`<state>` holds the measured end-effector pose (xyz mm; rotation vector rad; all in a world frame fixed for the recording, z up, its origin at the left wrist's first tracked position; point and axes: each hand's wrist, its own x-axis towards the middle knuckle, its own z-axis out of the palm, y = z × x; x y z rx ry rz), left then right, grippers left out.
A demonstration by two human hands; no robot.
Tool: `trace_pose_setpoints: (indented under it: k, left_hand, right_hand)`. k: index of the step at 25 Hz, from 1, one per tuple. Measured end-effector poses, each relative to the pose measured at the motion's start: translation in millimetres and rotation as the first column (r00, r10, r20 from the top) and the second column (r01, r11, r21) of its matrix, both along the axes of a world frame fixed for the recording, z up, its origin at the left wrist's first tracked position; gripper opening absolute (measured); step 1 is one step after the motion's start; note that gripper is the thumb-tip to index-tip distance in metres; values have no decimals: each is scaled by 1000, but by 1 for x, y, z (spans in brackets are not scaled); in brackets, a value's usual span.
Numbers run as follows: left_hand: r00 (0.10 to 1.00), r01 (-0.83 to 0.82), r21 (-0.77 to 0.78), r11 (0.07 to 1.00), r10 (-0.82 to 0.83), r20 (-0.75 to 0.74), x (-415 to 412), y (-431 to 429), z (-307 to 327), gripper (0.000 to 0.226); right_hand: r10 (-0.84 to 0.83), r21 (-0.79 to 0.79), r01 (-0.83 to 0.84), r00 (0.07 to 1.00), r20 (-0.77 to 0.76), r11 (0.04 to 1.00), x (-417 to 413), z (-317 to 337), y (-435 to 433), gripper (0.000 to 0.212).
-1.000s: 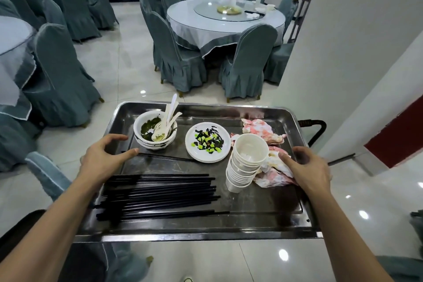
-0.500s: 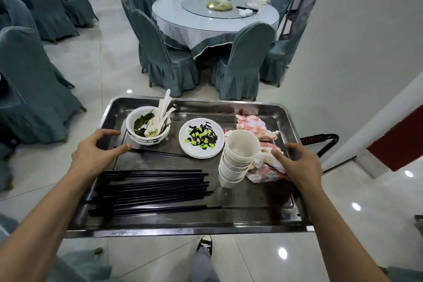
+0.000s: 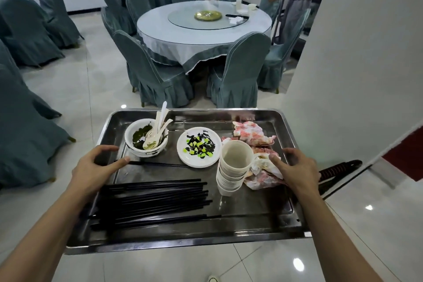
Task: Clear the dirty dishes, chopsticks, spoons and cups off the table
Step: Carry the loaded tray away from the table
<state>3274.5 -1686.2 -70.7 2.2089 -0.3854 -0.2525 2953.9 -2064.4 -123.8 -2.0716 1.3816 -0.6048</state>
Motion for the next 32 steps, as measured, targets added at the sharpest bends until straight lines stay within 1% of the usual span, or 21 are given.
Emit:
trace_pose_setpoints:
  k: [3, 5, 7, 12, 17, 21, 25, 29, 32]
  left_hand:
    - [999, 40, 7, 999, -40, 3, 34, -27, 2, 72]
    - [998, 64, 21, 998, -65, 21, 55, -45, 2, 62]
    - [996, 92, 32, 995, -92, 19, 80, -66, -1, 56]
    - [976, 215, 2, 977, -215, -26, 159, -121, -15, 61]
    - [938, 345, -11, 938, -345, -32, 231, -181, -16, 58]
    - [888, 458, -14, 889, -459, -18, 283, -230, -16, 53]
    - [820, 571, 2, 821, -571, -46, 308, -280, -19, 43]
    - [739, 673, 2, 740, -671, -60, 316, -339, -26, 41]
    - [719, 693, 1, 721, -691, -72, 315, -378, -38, 39]
  right_hand:
    - [-15, 2, 15, 1000, 6, 1000, 25, 1, -16, 67]
    - [-33, 3, 33, 999, 10, 999, 37, -2, -25, 72]
    - [-56, 13, 56, 998, 4, 998, 50, -7, -34, 73]
    - [-192, 38, 191, 981, 20, 981, 90, -21, -51, 71]
    - [-333, 48, 332, 942, 34, 942, 127, -32, -51, 67]
    - [-469, 104, 462, 882, 56, 881, 149, -36, -42, 55]
    - [-566, 125, 555, 820, 81, 822, 154, -44, -37, 61]
    - [-653, 130, 642, 754, 71, 756, 152, -50, -42, 58]
    - [-703, 138, 692, 710, 48, 709, 148, -58, -47, 54]
